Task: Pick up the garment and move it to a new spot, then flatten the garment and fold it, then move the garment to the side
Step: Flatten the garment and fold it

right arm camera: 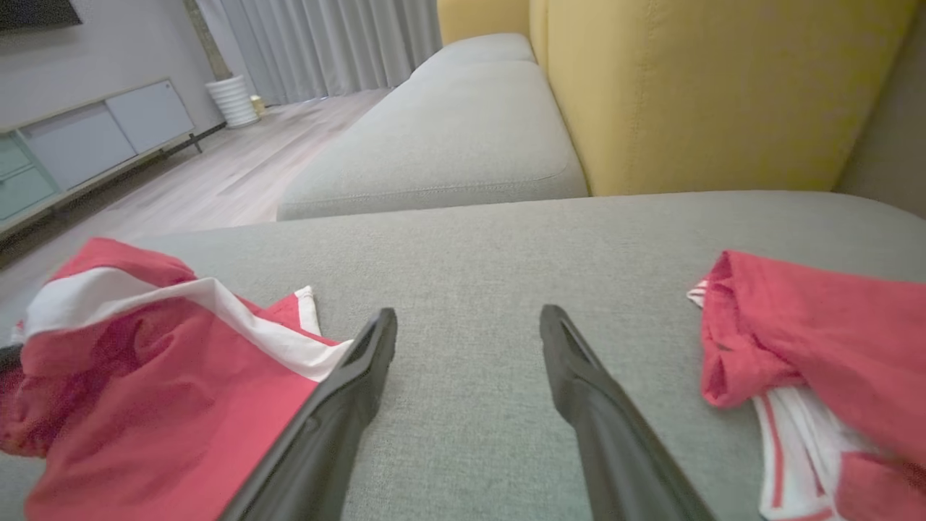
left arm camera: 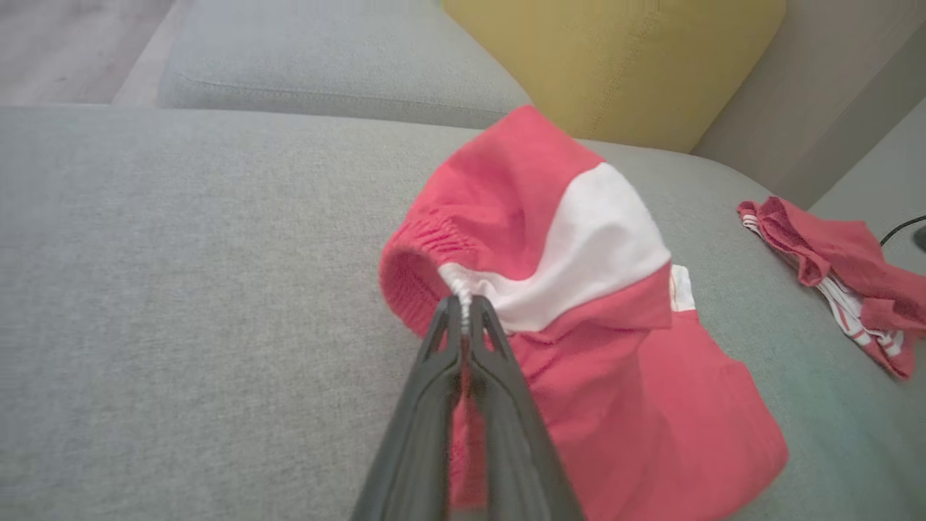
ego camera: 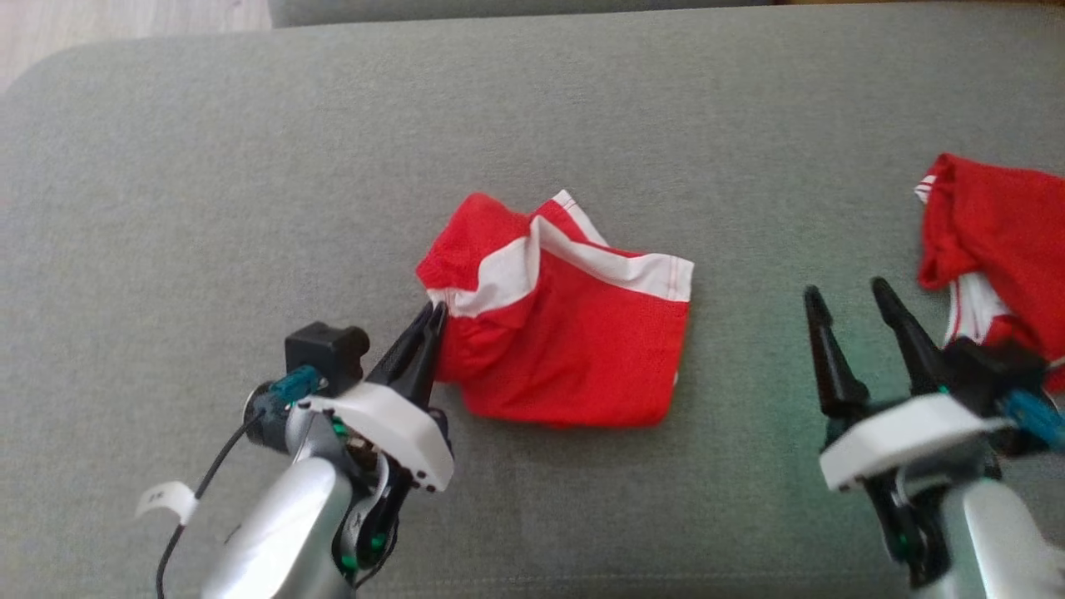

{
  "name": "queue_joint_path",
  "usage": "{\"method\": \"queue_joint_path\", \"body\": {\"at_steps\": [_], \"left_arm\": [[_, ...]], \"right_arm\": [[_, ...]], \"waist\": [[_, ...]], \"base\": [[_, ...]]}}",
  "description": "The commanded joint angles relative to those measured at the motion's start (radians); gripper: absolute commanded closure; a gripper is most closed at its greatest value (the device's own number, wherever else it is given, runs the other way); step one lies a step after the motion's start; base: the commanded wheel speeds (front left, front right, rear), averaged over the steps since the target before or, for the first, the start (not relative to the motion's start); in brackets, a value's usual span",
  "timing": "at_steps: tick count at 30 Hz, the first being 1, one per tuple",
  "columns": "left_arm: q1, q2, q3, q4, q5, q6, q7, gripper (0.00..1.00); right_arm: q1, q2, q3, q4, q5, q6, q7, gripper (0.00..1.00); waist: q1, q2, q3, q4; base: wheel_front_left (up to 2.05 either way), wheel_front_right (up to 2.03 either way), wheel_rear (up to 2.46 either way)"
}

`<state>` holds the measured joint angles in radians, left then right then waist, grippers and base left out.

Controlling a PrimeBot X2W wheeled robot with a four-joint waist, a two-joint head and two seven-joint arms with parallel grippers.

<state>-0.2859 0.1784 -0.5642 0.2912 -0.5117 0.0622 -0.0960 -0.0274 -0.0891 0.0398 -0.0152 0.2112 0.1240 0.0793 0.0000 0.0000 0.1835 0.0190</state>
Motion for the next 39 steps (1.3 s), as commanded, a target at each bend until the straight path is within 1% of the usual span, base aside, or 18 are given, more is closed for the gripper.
{"method": "queue_joint_path", "body": {"at_steps": [1, 6, 10, 13, 14, 15, 16, 19, 22, 24, 25, 30, 35, 39], "left_arm": [[-0.056, 0.008, 0.033, -0.037, 0.01, 0.003, -0.017, 1.0], [-0.094, -0.012, 0.009, -0.041, 0.027, -0.01, -0.035, 1.0], [-0.124, -0.027, -0.009, -0.032, 0.039, -0.023, -0.055, 1.0], [-0.137, -0.032, -0.016, -0.022, 0.044, -0.029, -0.07, 1.0], [-0.139, -0.033, -0.018, -0.019, 0.047, -0.03, -0.076, 1.0], [-0.141, -0.033, -0.019, -0.018, 0.048, -0.032, -0.081, 1.0], [-0.145, -0.031, -0.019, -0.02, 0.055, -0.029, -0.092, 1.0], [-0.146, -0.017, 0.0, -0.047, 0.065, -0.016, -0.123, 1.0], [-0.147, 0.004, 0.025, -0.095, 0.079, -0.001, -0.142, 1.0], [-0.148, 0.023, 0.046, -0.136, 0.088, 0.011, -0.149, 1.0], [-0.148, 0.023, 0.046, -0.136, 0.088, 0.011, -0.149, 1.0], [-0.17, 0.081, 0.097, -0.245, 0.11, 0.035, -0.151, 1.0], [-0.218, 0.13, 0.138, -0.359, 0.124, 0.05, -0.127, 1.0], [-0.247, 0.156, 0.156, -0.435, 0.124, 0.056, -0.087, 1.0]], "right_arm": [[-0.068, -0.024, 0.04, -0.005, 0.002, 0.007, 0.0, 0.0], [-0.194, -0.057, 0.127, 0.183, 0.025, 0.007, 0.004, 0.0], [-0.279, -0.065, 0.186, 0.342, 0.047, 0.007, 0.005, 0.0], [-0.33, -0.064, 0.222, 0.442, 0.066, 0.007, 0.001, 0.0], [-0.344, -0.063, 0.229, 0.472, 0.074, 0.007, -0.002, 0.12], [-0.357, -0.062, 0.235, 0.498, 0.082, 0.007, -0.003, 0.66], [-0.379, -0.063, 0.245, 0.53, 0.1, 0.007, -0.023, 1.0], [-0.406, -0.079, 0.255, 0.533, 0.117, 0.007, -0.087, 1.0], [-0.414, -0.101, 0.245, 0.482, 0.122, 0.007, -0.137, 1.0], [-0.418, -0.119, 0.231, 0.425, 0.119, 0.007, -0.164, 1.0], [-0.418, -0.119, 0.231, 0.425, 0.119, 0.007, -0.164, 1.0], [-0.423, -0.159, 0.169, 0.213, 0.106, 0.007, -0.176, 1.0], [-0.416, -0.176, 0.082, -0.039, 0.064, 0.007, -0.115, 1.0], [-0.409, -0.185, 0.025, -0.209, 0.037, 0.007, -0.056, 1.0]], "waist": [[0.0, 0.0, 0.012, 0.016], [0.0, 0.0, 0.051, 0.071], [0.0, 0.0, 0.077, 0.106], [0.0, 0.0, 0.087, 0.116], [0.0, 0.0, 0.089, 0.118], [0.0, 0.0, 0.09, 0.119], [0.0, 0.0, 0.091, 0.12], [0.0, 0.0, 0.081, 0.11], [0.0, 0.0, 0.063, 0.096], [0.0, 0.0, 0.048, 0.085], [0.0, 0.0, 0.048, 0.085], [0.0, 0.0, 0.006, 0.05], [0.0, 0.0, -0.045, 0.025], [0.0, 0.0, -0.085, 0.011]], "base": [[0.0, 0.0, 0.0], [0.0, 0.0, 0.0], [0.0, 0.0, 0.0], [0.0, 0.0, 0.0], [0.0, 0.0, 0.0], [0.0, 0.0, 0.0], [0.0, 0.0, 0.0], [0.0, 0.0, 0.0], [0.0, 0.0, 0.0], [0.0, 0.0, 0.0], [0.0, 0.0, 0.0], [0.0, 0.0, 0.0], [0.0, 0.0, 0.0], [0.0, 0.0, 0.0]]}}
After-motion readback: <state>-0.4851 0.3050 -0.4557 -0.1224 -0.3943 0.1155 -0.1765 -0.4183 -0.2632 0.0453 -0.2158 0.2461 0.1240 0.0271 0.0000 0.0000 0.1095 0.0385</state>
